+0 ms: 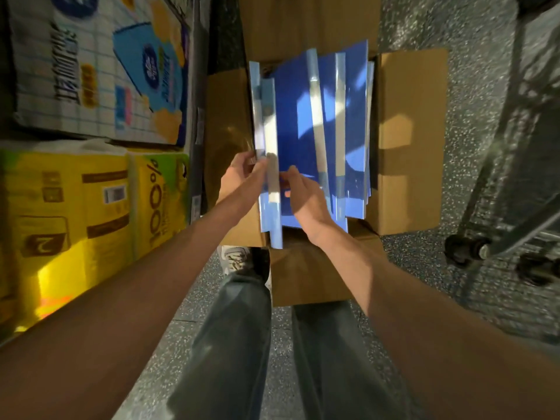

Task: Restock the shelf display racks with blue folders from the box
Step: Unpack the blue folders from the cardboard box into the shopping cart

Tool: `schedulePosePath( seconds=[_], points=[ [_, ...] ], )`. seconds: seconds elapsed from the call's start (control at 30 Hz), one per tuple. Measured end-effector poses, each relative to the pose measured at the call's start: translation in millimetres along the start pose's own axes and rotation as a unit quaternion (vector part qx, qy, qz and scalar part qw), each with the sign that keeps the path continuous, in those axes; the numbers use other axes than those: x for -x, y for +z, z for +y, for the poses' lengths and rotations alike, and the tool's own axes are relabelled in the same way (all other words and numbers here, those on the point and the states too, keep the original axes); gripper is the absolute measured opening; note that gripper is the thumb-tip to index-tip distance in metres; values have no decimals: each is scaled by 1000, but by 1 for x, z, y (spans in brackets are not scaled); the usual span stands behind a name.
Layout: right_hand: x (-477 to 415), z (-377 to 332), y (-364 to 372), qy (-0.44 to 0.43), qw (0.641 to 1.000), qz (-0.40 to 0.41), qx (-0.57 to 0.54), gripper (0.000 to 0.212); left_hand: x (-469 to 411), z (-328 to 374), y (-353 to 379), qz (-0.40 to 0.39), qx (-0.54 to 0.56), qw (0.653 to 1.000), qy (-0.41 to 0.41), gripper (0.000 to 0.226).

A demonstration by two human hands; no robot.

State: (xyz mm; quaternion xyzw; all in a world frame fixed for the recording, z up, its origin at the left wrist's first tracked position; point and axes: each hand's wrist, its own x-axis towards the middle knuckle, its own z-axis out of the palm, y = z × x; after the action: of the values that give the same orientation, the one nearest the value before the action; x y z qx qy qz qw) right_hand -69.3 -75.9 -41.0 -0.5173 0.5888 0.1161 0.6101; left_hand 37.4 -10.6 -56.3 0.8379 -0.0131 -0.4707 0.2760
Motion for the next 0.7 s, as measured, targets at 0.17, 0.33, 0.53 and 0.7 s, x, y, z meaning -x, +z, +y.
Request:
schedulePosePath(
  seconds=[0.17,0.33,0.53,0.7],
  points=[
    [-2,-13,22,55,997,-43,-41,52,-6,-5,-6,9,-10,1000,-12,70],
    [-3,-4,18,81,992,-54,-85,58,-14,8,-1,-4,-86,996,-19,91],
    [2,9,9,101,987,-36,-119,60,-22,16,12,27,-204,979,6,49],
    [27,10,10,99,989,-8,-113,52,-5,18,-2,51,-229,971,38,41]
  ],
)
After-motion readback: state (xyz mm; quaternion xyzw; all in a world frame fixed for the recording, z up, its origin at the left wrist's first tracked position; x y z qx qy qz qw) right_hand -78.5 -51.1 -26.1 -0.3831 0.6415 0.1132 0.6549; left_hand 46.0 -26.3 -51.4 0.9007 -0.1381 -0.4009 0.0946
